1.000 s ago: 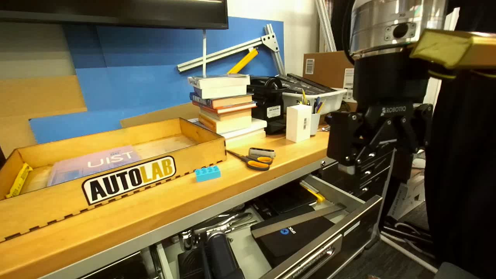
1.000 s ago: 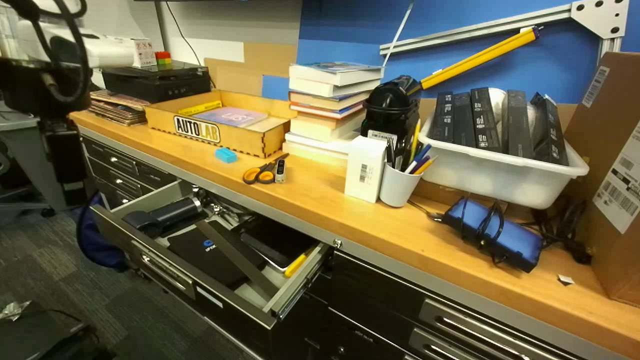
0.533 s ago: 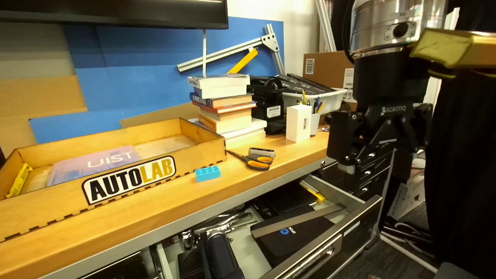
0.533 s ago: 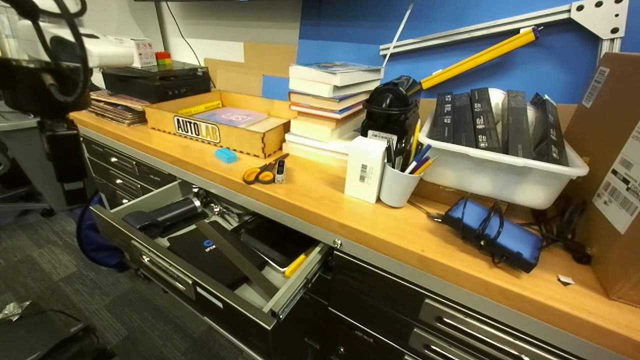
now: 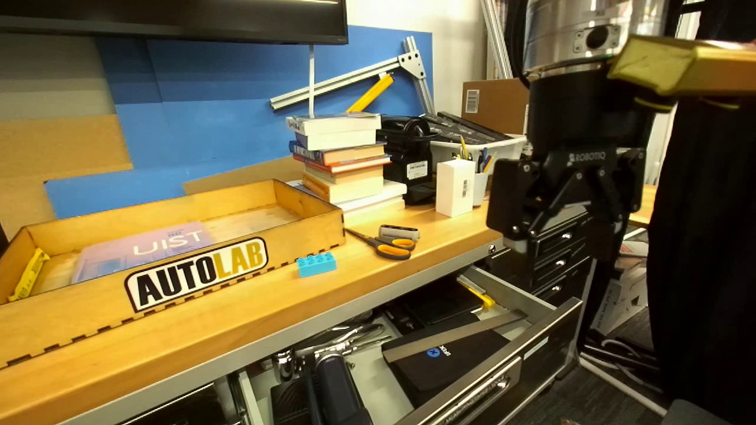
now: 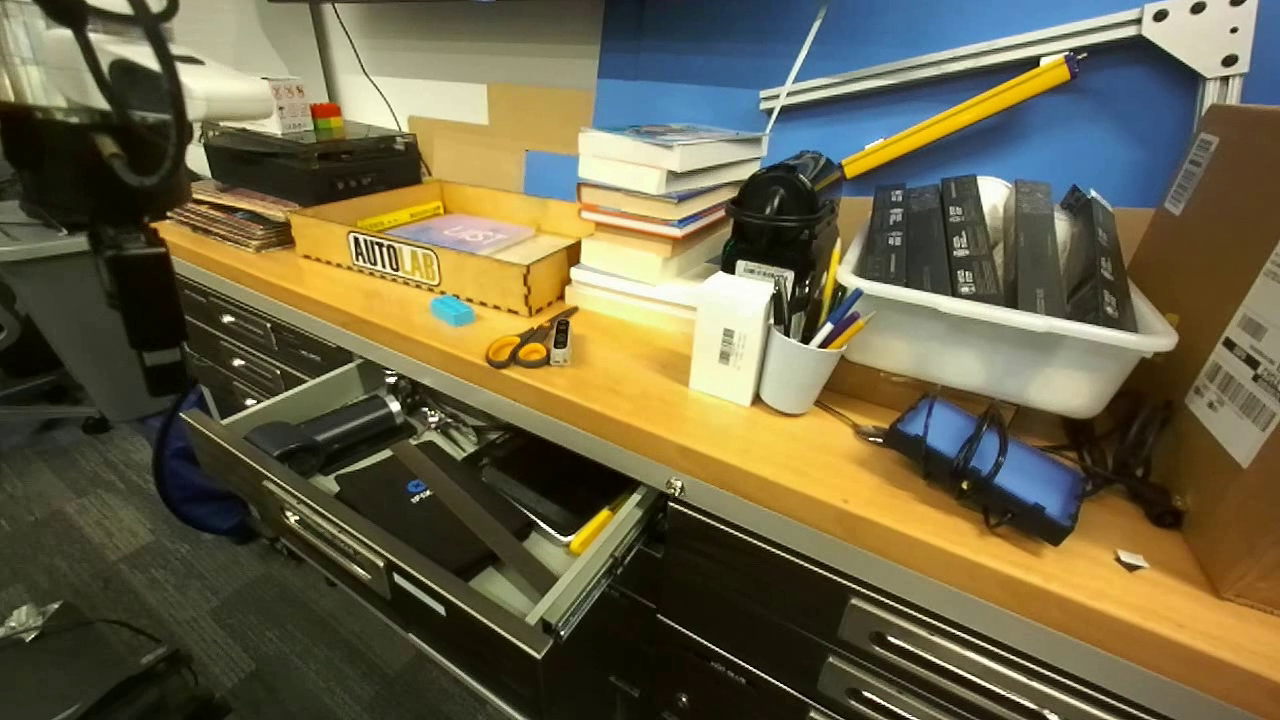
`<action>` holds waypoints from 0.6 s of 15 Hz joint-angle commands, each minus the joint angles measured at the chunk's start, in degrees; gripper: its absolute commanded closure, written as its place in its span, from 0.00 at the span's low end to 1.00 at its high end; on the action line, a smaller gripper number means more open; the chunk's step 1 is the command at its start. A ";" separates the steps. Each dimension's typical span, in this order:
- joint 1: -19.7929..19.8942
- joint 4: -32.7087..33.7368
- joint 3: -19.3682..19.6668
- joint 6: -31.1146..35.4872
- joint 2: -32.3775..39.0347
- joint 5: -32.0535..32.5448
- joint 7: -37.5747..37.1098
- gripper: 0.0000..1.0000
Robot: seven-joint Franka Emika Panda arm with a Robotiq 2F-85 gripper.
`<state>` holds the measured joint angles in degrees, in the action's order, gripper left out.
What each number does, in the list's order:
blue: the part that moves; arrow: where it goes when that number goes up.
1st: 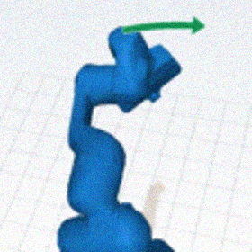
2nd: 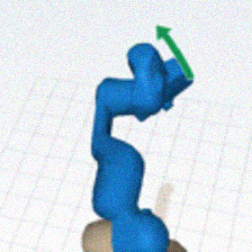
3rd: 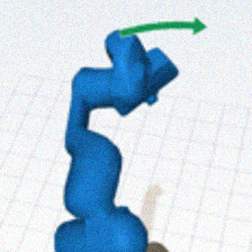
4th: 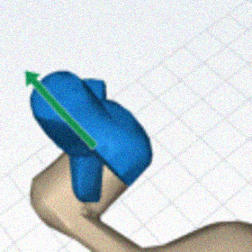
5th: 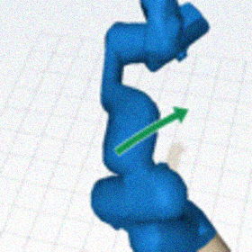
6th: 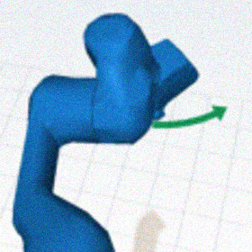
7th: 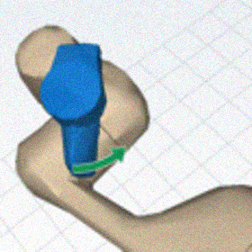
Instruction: Put the blue object inside the drawer.
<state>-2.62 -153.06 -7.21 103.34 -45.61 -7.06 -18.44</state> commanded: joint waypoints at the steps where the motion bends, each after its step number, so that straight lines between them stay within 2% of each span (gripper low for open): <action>1: 1.69 11.91 -2.14 2.74 11.56 2.21 0.25 0.00; 9: 0.62 36.02 -2.44 4.19 38.09 7.22 -1.07 0.00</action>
<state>-2.19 -127.93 -9.05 108.53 -18.72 -2.00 -18.35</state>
